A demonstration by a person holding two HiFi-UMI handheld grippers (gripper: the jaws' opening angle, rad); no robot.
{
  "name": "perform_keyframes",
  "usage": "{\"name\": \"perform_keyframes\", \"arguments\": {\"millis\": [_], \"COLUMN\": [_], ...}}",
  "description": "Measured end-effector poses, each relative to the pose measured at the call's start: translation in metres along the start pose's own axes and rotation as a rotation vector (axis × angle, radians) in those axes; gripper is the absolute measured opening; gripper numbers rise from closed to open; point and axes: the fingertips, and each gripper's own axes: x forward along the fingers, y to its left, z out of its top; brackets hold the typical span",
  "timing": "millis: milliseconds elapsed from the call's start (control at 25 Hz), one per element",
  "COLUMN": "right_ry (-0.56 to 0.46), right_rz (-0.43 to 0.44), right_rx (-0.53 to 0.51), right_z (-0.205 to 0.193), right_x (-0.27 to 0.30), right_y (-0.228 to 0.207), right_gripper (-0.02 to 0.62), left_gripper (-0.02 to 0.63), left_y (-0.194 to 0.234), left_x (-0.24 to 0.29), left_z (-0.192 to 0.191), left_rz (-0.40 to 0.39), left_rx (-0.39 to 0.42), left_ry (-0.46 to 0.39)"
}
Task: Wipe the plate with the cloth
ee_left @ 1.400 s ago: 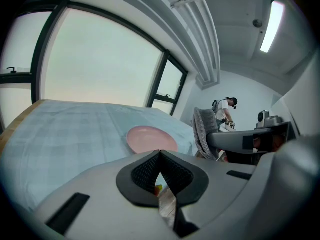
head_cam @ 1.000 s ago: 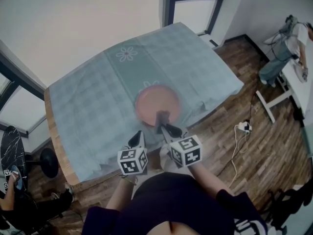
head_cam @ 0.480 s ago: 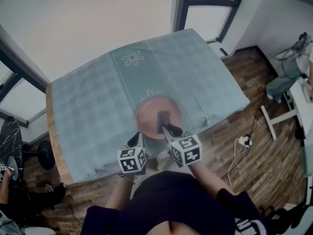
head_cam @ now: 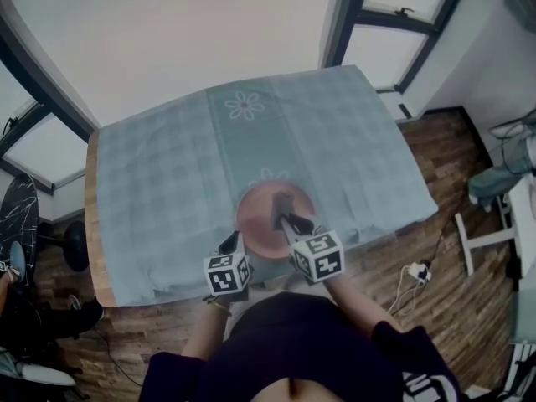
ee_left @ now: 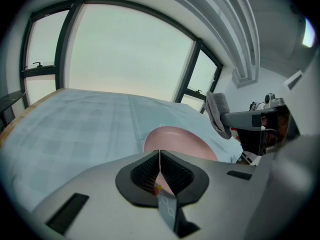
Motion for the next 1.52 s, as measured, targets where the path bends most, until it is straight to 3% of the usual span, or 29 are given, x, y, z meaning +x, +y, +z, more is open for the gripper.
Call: {"name": "perform_keyframes", "arguments": {"millis": [320,520,760,1520], "right_ry": [0.058,0.081,0.117,0.294], "right_rz": [0.039,0.048,0.054,0.033], "right_rx": [-0.040,-0.045,-0.072,-0.132], "right_z": [-0.007,-0.015,-0.021,-0.049], "right_x": [0.027,0.042,0.061,0.116], "right_y": [-0.023,-0.035,-0.046,-0.067], "right_gripper": [0.032,0.032,0.032,0.032], "left_gripper": [0.020,0.077,0.095,0.071], "left_y": [0.008,0.011,0.012,0.020], "left_x": [0.021,0.030,0.043,0.058], "left_z": [-0.012,-0.024,-0.040,-0.047], "left_rz": [0.074,0.103,0.131,0.160], "left_rx": [-0.047,-0.081,-0.121,-0.167], "left_ry": [0.040,0.068,0.110,0.142]}}
